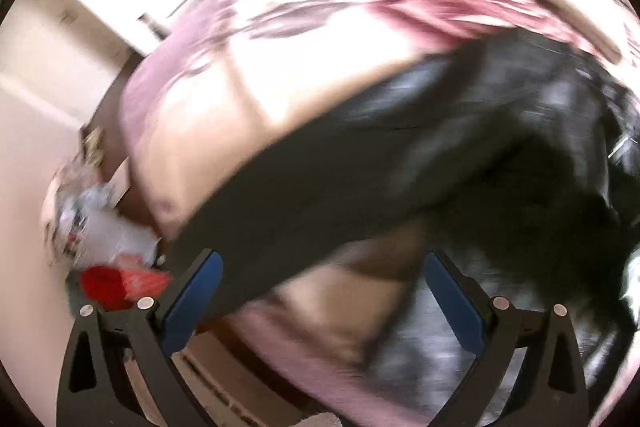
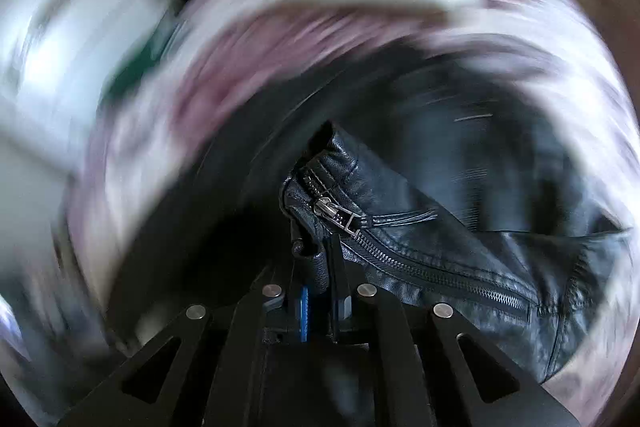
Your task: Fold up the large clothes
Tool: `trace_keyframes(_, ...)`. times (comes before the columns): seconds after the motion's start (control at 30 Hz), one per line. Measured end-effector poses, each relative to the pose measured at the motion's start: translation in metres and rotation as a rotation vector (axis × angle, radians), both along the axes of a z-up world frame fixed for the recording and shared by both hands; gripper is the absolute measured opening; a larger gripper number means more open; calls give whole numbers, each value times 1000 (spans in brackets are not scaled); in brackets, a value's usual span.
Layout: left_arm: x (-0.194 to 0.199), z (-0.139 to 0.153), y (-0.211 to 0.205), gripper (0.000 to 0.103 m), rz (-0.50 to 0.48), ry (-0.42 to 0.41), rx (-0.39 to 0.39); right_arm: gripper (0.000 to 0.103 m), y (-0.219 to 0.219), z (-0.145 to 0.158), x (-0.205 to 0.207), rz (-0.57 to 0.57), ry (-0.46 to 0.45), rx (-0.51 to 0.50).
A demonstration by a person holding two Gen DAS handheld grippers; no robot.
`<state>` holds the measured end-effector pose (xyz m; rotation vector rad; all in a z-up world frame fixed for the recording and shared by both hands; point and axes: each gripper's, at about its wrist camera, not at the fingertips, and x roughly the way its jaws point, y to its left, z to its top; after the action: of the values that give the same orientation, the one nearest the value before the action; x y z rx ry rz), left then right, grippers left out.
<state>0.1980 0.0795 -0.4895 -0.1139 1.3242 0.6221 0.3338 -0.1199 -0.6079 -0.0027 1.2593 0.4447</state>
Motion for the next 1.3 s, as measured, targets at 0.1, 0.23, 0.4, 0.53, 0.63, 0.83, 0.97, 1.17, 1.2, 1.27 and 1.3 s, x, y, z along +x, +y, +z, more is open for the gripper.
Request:
trace_keyframes(0.1, -20, -7, 33, 103, 70, 27, 11, 8, 86, -37, -71, 290, 21, -86)
trace_keyframes(0.23, -32, -15, 53, 103, 106, 41, -1, 8, 133, -56, -142, 447, 67, -102)
trace_keyframes(0.4, -28, -23, 53, 103, 96, 50, -49, 12, 140, -71, -182, 456, 151, -88)
trace_keyframes(0.53, -29, -16, 57, 103, 83, 29, -70, 43, 107, -63, -167, 367, 321, 93)
trace_keyframes(0.63, -26, -14, 57, 103, 74, 20, -84, 69, 60, -43, -158, 165, 427, 304)
trace_keyframes(0.83, -10, -28, 43, 103, -29, 32, -206, 69, -80, -35, -143, -412, 411, 294)
trace_keyframes(0.97, 6, -42, 16, 103, -106, 35, -335, 68, -176, -60, -156, -723, 438, 216)
trace_keyframes(1.17, 23, -52, -26, 103, -218, 63, -335, 37, -239, -107, -169, -790, 465, 87)
trace_keyframes(1.2, 25, -52, -30, 103, -233, 67, -325, 28, -249, -110, -168, -833, 441, 100)
trace_keyframes(1.27, 28, -52, -36, 103, -255, 73, -302, 20, -262, -121, -180, -929, 416, 109)
trace_keyframes(1.3, 29, -52, -38, 103, -271, 77, -286, 19, -265, -125, -181, -963, 405, 108)
